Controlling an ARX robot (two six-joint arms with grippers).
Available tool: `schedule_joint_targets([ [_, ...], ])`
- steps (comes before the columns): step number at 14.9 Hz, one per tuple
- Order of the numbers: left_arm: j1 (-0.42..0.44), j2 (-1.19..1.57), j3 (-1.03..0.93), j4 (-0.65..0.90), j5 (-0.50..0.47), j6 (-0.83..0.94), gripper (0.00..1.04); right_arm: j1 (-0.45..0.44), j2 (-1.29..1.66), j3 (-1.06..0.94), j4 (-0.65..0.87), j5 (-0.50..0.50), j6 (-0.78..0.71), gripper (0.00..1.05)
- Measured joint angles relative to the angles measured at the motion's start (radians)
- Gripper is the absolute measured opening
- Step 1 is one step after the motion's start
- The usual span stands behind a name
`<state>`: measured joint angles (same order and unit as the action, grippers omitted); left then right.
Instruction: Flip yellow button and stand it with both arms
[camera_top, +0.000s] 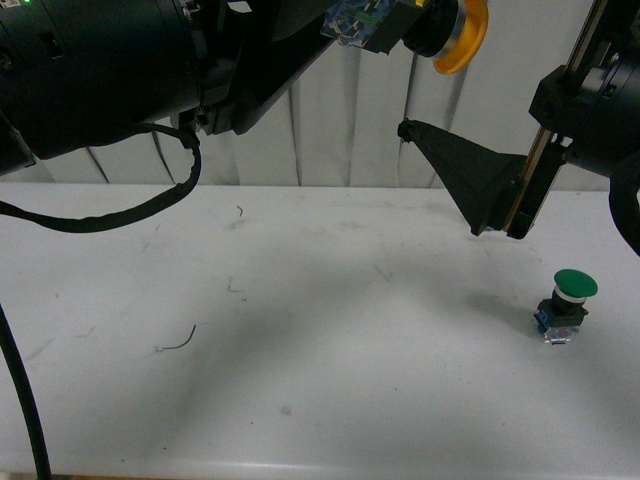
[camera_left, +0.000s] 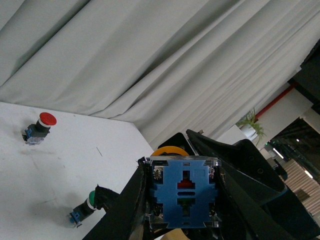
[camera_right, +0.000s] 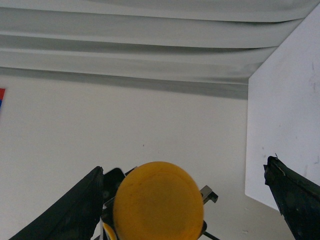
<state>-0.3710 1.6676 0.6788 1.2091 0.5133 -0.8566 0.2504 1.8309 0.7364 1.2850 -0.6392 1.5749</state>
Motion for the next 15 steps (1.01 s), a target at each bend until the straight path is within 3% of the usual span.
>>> schedule_joint_targets([
  [11,0.001,0.002,0.001,0.000,0.001,0.000,0.33,0.020,-0.031,0.014,0.001,0.006,0.048,0.98],
  [13,0.002,0.002,0.002,0.001,0.000,0.000,0.32,0.026,-0.032,0.016,0.001,0.007,0.048,0.93],
  [14,0.002,0.002,0.002,0.002,0.000,0.000,0.32,0.026,-0.032,0.016,0.001,0.008,0.048,0.75],
  [15,0.002,0.002,0.002,0.008,0.005,-0.001,0.32,0.024,-0.032,0.016,-0.001,0.011,0.047,0.49],
])
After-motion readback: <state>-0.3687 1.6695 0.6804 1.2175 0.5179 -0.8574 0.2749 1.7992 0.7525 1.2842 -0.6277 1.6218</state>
